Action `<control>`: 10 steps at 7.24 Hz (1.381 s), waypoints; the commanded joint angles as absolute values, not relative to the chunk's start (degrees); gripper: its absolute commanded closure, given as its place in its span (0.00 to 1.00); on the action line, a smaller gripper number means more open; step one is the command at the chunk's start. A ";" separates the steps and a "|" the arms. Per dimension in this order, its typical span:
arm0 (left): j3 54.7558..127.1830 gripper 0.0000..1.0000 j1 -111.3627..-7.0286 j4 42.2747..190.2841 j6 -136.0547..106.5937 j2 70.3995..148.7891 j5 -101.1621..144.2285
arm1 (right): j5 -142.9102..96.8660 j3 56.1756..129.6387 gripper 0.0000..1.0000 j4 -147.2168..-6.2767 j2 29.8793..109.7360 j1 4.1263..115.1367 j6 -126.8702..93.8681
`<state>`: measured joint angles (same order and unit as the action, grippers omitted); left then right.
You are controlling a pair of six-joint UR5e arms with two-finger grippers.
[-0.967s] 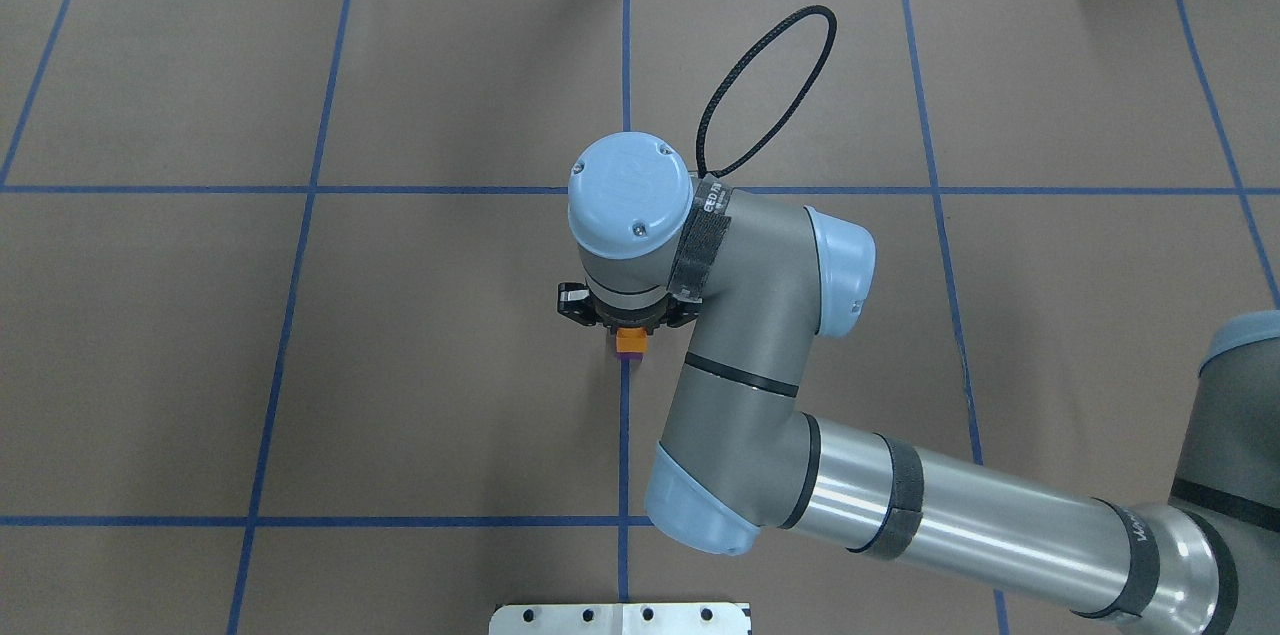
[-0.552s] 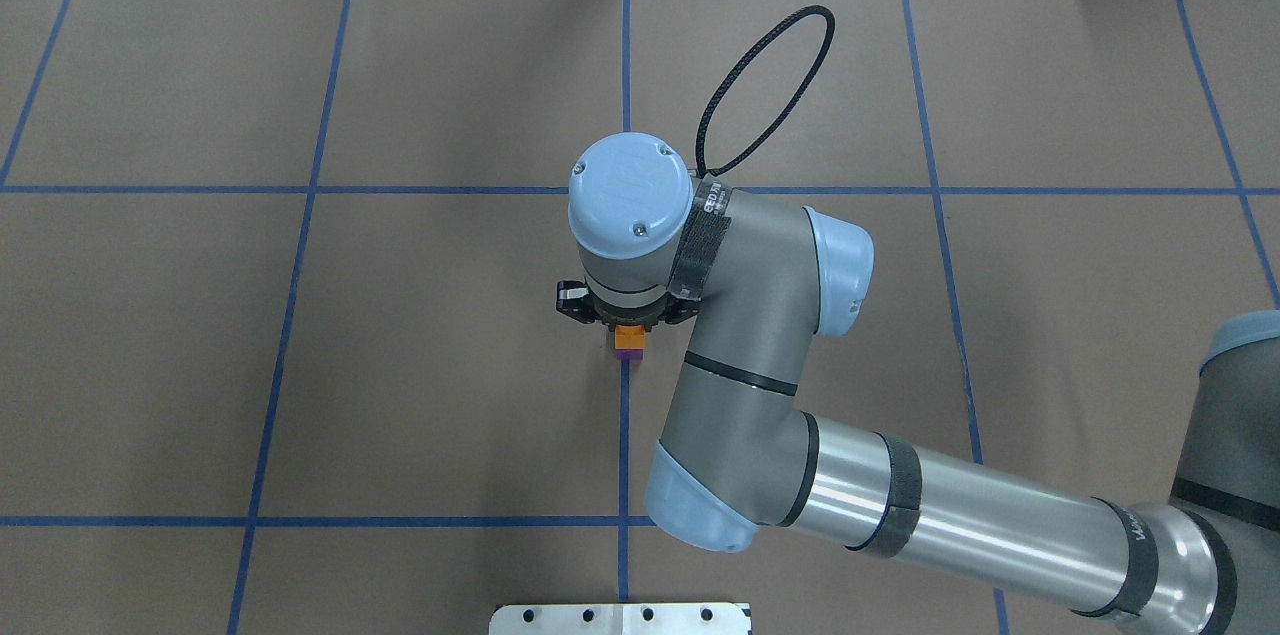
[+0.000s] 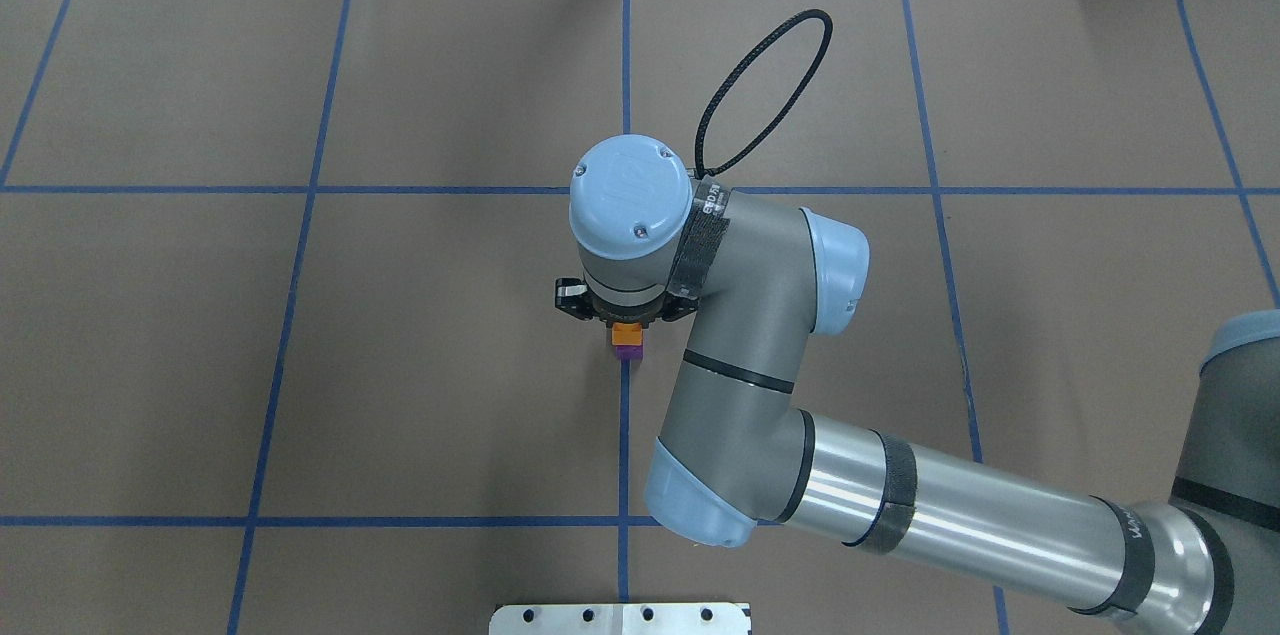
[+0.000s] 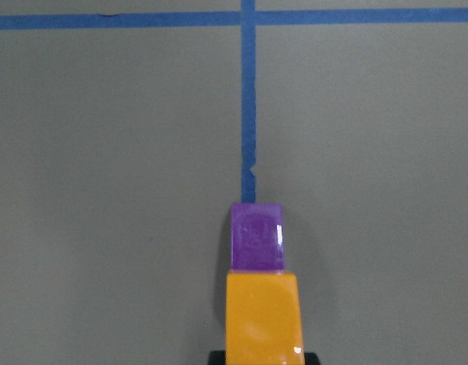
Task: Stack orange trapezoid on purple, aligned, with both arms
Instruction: 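Align and lower the orange trapezoid onto the purple block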
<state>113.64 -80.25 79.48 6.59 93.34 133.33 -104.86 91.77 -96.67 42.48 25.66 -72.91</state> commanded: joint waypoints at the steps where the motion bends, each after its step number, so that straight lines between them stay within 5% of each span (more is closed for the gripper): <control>1: 113.56 0.00 -80.24 79.54 6.59 93.34 133.33 | -104.94 91.67 1.00 -96.86 42.54 25.66 -72.86; 10: 113.38 0.00 -80.16 79.54 6.50 93.43 133.33 | -104.85 90.44 1.00 -96.50 42.45 25.58 -72.34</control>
